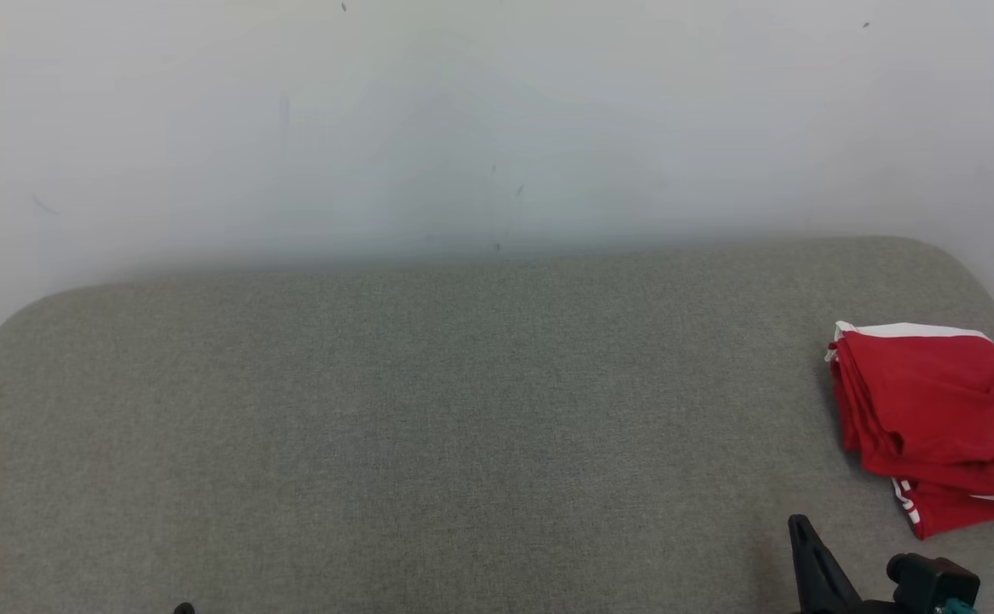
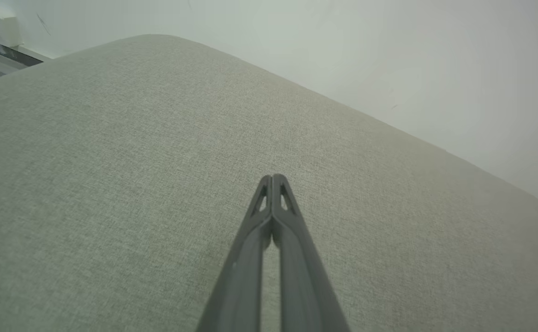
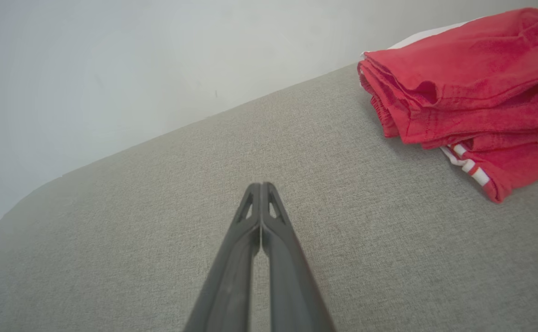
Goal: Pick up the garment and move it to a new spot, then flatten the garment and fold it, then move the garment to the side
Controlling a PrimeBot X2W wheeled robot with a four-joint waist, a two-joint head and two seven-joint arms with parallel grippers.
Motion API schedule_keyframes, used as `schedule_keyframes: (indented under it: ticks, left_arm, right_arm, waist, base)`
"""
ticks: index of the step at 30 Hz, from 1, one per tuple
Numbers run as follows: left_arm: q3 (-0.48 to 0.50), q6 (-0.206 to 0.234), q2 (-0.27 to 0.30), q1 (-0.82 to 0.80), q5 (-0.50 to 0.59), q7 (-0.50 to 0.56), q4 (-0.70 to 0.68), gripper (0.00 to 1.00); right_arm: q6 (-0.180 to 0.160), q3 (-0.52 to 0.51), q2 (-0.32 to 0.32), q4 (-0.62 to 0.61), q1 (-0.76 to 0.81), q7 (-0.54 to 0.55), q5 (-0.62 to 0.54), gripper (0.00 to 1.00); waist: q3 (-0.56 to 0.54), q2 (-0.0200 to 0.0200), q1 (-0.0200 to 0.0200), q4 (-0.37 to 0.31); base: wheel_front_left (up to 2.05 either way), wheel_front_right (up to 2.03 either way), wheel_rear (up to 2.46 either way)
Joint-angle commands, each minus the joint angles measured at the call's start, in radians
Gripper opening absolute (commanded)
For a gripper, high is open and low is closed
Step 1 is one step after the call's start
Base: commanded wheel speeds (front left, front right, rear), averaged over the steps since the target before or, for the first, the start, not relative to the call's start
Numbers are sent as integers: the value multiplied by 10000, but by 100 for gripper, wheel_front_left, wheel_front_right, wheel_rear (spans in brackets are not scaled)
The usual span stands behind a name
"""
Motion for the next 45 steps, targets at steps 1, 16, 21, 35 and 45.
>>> schedule_keyframes:
  ticks: [1, 16, 21, 35, 45]
  left_arm:
    - [15, -22, 46, -289, -407, 75, -181, 0]
    - [13, -108, 59, -705, -2792, 672, -259, 0]
    - [17, -138, 63, -831, -3507, 851, -276, 0]
    - [32, -200, 73, -1165, -5302, 1324, -318, 0]
    - [40, -253, 79, -1366, -6443, 1620, -343, 0]
  right_arm:
    - [1, -102, 10, -230, -284, 75, 417, 0]
    - [2, -466, 139, -607, -399, 672, 2766, 0]
    - [2, -578, 178, -716, -438, 854, 3467, 0]
    - [3, -864, 276, -990, -518, 1315, 5235, 0]
    - [4, -1047, 342, -1160, -578, 1607, 6356, 0]
  waist:
    - [11, -1, 0, 5]
    - [122, -1, 0, 59]
    - [159, -1, 0, 77]
    - [262, -1, 0, 127]
    - [336, -1, 0, 162]
  base:
    - [0, 0, 0]
    - [0, 0, 0]
    - [0, 0, 0]
    - [0, 0, 0]
    - [0, 0, 0]
